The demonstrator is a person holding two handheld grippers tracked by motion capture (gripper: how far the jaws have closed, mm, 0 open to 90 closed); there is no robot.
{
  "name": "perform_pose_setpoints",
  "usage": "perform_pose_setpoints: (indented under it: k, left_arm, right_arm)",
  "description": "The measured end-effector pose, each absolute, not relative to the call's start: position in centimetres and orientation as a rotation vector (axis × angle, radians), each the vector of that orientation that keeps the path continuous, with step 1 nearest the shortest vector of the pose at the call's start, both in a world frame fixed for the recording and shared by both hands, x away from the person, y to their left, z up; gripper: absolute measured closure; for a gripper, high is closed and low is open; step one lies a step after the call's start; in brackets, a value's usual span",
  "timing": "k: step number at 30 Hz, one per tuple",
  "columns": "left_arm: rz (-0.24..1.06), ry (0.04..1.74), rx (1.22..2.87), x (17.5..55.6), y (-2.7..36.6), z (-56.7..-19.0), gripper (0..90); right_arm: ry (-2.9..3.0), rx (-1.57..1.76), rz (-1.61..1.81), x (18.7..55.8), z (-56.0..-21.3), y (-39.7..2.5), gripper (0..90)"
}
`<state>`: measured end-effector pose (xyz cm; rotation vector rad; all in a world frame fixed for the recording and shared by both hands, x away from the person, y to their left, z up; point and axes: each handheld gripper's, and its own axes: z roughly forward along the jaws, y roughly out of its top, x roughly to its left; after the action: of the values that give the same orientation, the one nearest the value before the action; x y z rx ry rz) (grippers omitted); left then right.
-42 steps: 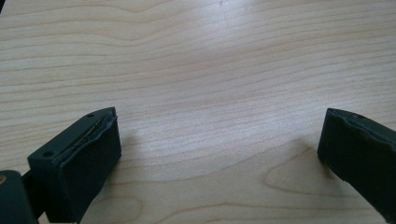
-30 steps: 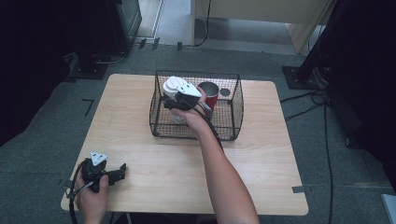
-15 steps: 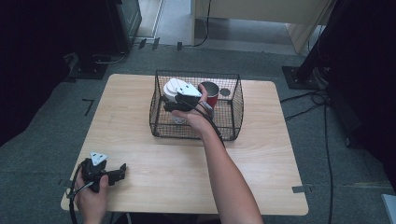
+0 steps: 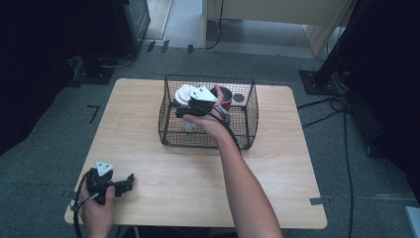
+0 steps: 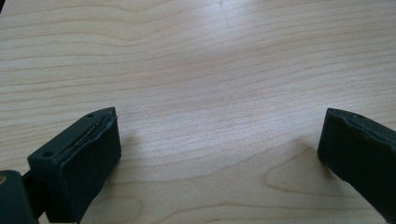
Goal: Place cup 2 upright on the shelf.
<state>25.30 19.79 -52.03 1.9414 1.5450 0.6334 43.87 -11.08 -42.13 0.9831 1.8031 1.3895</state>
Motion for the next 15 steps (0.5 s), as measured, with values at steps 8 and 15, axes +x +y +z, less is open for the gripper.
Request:
perform_pose_setpoints:
  k: [8, 15]
  left_arm:
    - [0.634, 1.544, 1.941, 25.3, 19.8, -52.0, 0.0]
    - [0.633, 1.543, 1.945, 25.3, 19.8, -52.0, 0.0]
  right_arm:
    - [1.766, 0.963, 1.388, 43.5, -41.3, -11.7, 0.0]
    - [1.742, 0.945, 1.421, 43.1, -40.5, -12.2, 0.0]
